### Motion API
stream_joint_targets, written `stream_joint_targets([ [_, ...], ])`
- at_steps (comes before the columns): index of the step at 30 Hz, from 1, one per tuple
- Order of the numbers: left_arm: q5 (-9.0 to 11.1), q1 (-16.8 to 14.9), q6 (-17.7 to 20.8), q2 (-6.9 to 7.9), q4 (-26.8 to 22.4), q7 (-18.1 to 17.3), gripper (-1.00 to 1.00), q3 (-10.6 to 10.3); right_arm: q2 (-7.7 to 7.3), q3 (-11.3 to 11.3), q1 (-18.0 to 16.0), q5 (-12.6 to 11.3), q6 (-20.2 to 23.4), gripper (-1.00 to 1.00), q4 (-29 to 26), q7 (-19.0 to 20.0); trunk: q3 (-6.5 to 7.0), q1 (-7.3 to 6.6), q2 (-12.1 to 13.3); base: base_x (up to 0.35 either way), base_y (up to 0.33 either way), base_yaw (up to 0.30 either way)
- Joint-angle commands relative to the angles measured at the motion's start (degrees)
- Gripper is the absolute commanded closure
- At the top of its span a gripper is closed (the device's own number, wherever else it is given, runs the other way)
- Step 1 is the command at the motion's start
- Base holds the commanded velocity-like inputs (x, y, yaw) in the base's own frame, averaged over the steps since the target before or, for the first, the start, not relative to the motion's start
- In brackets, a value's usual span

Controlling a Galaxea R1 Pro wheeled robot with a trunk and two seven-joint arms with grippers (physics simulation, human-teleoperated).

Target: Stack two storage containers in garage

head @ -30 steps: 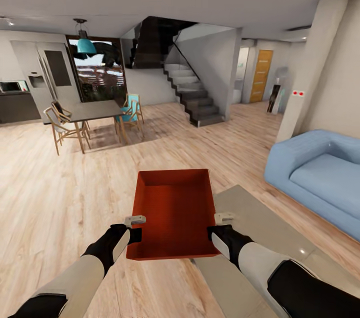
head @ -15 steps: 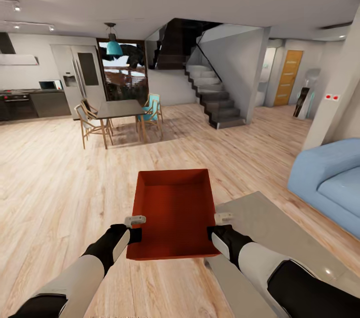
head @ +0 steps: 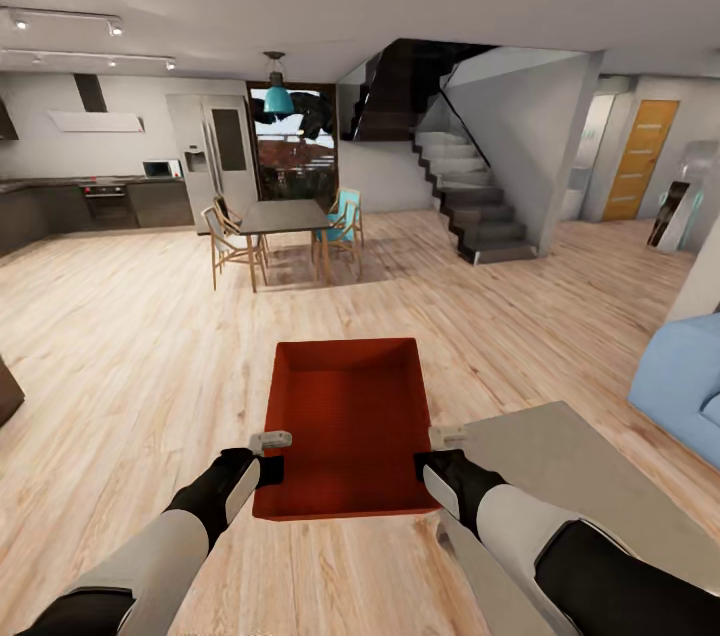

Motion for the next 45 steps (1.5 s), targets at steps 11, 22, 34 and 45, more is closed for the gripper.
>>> stream_joint_targets([
  [11,-0.7,0.0,0.4,-0.09,0.0,0.7,1.00,0.3,0.52,0.3,-0.1,1.3,0.4,1.00,-0.2,-0.3,0.09,0.04,-0.1,0.000,0.000,0.274],
  [22,-0.7,0.0,0.4,-0.09,0.0,0.7,1.00,0.3,0.43,0.3,-0.1,1.3,0.4,1.00,-0.2,-0.3,0.15,0.04,-0.1,0.000,0.000,0.074],
  [34,-0.7,0.0,0.4,-0.09,0.0,0.8,1.00,0.3,0.49,0.5,-0.1,1.3,0.4,1.00,-0.2,-0.3,0.15,0.04,-0.1,0.000,0.000,0.000],
  [45,-0.7,0.0,0.4,-0.09,0.0,0.9,1.00,0.3,0.52,0.5,-0.1,1.3,0.5,1.00,-0.2,-0.3,0.15,0.04,-0.1,0.269,0.059,0.011],
])
